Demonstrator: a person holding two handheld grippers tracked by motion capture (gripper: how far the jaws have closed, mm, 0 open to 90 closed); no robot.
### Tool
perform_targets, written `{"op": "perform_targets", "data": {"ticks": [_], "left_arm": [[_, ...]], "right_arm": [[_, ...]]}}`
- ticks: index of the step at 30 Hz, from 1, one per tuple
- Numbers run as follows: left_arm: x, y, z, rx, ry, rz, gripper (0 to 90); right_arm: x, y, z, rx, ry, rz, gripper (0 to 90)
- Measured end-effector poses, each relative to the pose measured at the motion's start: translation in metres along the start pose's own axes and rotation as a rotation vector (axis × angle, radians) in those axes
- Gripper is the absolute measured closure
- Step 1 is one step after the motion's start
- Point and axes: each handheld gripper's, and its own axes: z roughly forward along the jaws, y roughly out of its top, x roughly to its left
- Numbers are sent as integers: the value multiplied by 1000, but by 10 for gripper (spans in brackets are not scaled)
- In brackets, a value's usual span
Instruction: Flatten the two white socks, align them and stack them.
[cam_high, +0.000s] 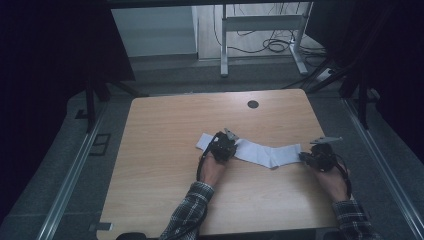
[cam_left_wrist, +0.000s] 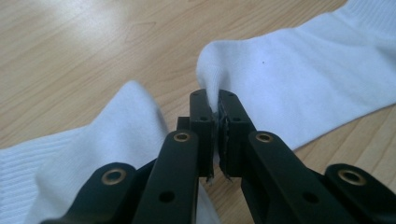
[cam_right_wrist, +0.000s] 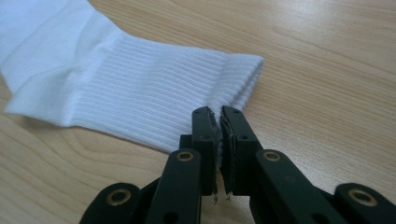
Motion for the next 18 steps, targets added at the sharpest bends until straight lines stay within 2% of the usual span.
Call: {"op": "perform_targets", "data": {"ticks": [10,18], "left_arm": [[-2,2,-35,-46,-22,7,857],[2,-15,-71,-65,-34,10,857]], "right_arm": [[8,1,-20,-64,21,-15,848],[28,2,-35,-108,54,-56,849]]}}
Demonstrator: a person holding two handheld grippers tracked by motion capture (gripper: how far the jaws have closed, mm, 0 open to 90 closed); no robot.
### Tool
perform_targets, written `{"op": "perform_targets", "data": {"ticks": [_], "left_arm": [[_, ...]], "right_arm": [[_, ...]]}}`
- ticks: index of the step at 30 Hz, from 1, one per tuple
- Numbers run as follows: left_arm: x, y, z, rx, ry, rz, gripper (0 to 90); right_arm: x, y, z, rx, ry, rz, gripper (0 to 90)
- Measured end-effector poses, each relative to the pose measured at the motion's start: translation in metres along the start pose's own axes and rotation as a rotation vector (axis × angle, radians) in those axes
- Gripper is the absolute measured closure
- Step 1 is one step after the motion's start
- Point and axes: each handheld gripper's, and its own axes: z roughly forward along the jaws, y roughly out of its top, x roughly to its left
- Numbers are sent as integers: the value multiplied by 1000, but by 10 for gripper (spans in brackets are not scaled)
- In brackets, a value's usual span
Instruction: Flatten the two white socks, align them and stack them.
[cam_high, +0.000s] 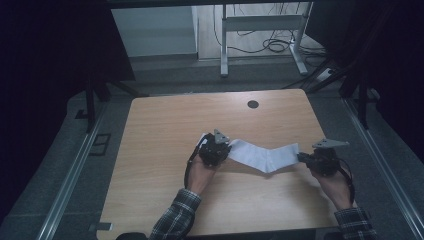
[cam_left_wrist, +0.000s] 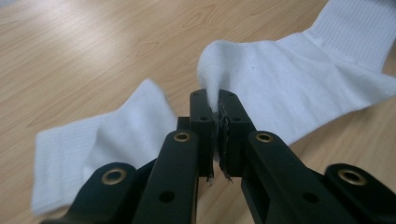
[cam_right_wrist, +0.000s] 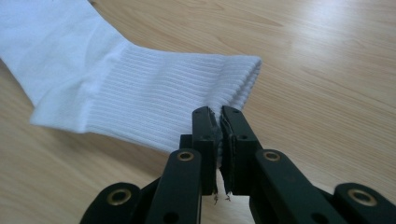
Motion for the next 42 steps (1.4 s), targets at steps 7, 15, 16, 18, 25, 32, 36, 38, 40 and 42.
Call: {"op": "perform_targets", "data": {"ticks": [7,15,16,18,25,32,36,38,40,42], "left_arm": [[3,-25,-30,0,-27,-30,857],[3,-60,-58,12,-24,-63,856],[3,-65,-60,14,-24,-71,856],[4,-75,-65,22,-22,-77,856],[7,-105,-75,28,-17,-123,856],[10,-122,-66,69,-13,-137,845],[10,-124,-60,81,22,-130,709],[13,-123,-61,67,21,-152,613],[17,-121,-65,44,24,-166,584],[20,-117,-68,30,31,-168,531]], "right_arm": [[19,1,-6,-21,64,-17,850],[45,2,-2,-5,138,-58,849],[48,2,-1,-2,145,-65,849],[55,2,1,4,162,-75,849],[75,4,10,30,197,-116,847],[83,-3,27,92,203,-152,841],[84,-6,31,109,190,-166,810],[83,-5,29,90,191,-158,774],[79,-3,24,65,187,-148,762],[75,-1,21,46,181,-133,732]]}}
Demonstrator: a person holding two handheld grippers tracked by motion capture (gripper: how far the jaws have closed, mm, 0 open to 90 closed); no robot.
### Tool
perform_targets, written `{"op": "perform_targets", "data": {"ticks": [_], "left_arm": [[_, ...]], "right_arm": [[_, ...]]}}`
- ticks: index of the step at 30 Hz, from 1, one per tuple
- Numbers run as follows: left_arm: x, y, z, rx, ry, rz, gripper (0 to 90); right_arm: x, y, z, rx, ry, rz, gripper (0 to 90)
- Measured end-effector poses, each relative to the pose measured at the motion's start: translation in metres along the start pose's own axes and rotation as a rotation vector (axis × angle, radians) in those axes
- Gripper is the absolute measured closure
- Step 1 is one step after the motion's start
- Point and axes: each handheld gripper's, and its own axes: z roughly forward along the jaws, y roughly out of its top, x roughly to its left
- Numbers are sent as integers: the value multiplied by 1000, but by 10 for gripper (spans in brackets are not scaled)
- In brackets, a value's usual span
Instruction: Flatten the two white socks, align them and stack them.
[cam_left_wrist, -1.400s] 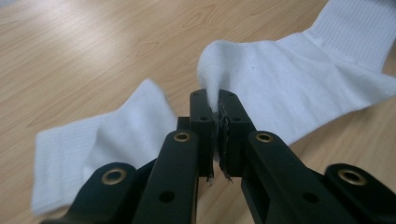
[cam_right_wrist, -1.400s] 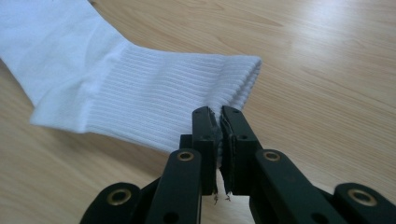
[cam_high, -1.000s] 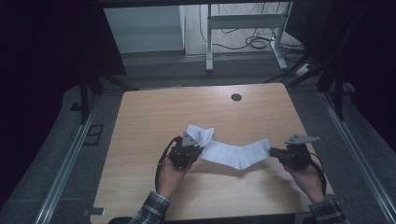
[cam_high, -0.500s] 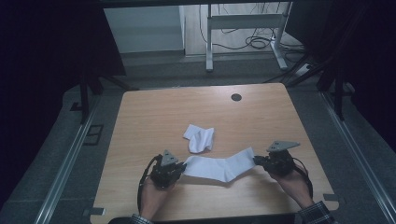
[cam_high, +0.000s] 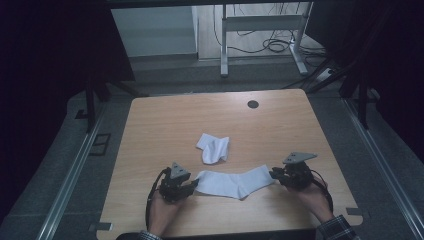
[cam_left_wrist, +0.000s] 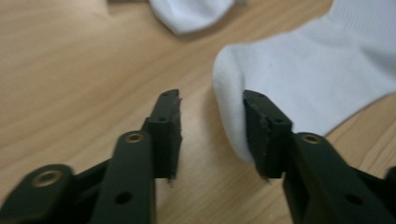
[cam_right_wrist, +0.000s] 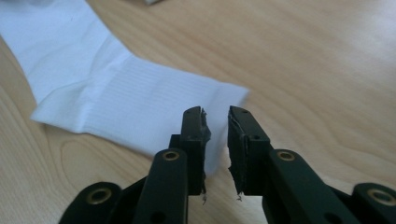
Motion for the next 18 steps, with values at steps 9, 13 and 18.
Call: {"op": "perform_targets", "data": {"ticks": [9,13,18], "left_arm": [[6,23,-5,-37,-22,27,417],[6,31,-4,-50,-18,34,401],[7,42,2,-58,4,41,428]], "right_arm": [[-19,-7,-5,0,-33,43,691],[-23,-9,-5,2,-41,52,676],[-25,-10,-4,5,-48,54,661]]}}
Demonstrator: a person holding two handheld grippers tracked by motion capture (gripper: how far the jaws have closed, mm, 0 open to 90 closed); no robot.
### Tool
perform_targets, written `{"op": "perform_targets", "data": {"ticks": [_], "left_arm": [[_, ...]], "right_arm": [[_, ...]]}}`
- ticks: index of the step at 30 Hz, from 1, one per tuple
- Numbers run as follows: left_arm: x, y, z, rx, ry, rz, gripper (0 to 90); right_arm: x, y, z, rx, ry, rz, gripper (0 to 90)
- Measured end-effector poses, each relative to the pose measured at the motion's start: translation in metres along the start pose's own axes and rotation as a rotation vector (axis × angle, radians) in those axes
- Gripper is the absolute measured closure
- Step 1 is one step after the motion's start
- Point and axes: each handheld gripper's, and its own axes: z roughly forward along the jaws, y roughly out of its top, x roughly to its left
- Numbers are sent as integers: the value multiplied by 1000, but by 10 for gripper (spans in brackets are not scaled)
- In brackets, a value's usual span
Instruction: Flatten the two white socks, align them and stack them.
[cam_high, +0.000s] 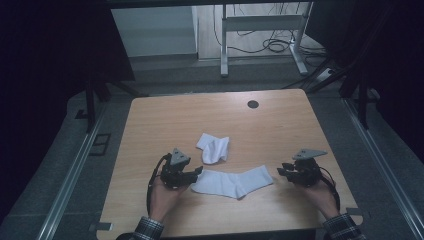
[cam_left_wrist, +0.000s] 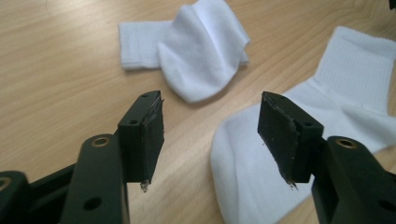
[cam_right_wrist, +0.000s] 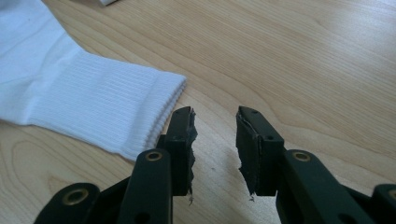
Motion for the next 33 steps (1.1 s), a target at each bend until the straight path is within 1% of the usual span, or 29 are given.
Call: {"op": "perform_targets", "data": {"ticks": [2,5,7,10,13,16,19,21,25,27,28,30,31,32,33], "left_arm": [[2,5,5,-3,6,-1,448],[4,12,15,-6,14,1,517],[7,17,24,-5,17,-5,566],[11,21,38,7,17,-12,603],[14,23,53,32,27,-12,610],[17,22,64,50,34,-17,604],[20,20,73,66,25,-22,600],[21,18,78,84,31,-18,604],[24,16,86,128,35,-21,624],[25,15,88,117,21,-46,642],[25,15,88,119,18,-49,662],[24,17,88,129,4,-47,743],[23,18,88,133,10,-46,781],[23,19,87,136,14,-36,814],[21,21,87,133,16,-40,837]], "right_arm": [[-1,-1,1,3,-5,-3,653],[-3,-3,2,5,-16,-10,633],[-5,-4,3,4,-24,-12,618],[-9,-7,4,9,-39,-21,599],[-13,-10,5,11,-50,-23,584],[-16,-12,6,15,-45,-12,563],[-17,-14,8,27,-40,-12,545],[-18,-15,10,42,-40,-19,531],[-19,-15,10,34,-31,-18,506],[-19,-16,10,32,-26,-19,496],[-19,-16,10,32,-26,-19,493],[-19,-16,10,33,-26,-24,489],[-19,-16,10,33,-26,-25,487],[-18,-16,11,32,-26,-25,485],[-18,-16,11,32,-26,-27,484]]}}
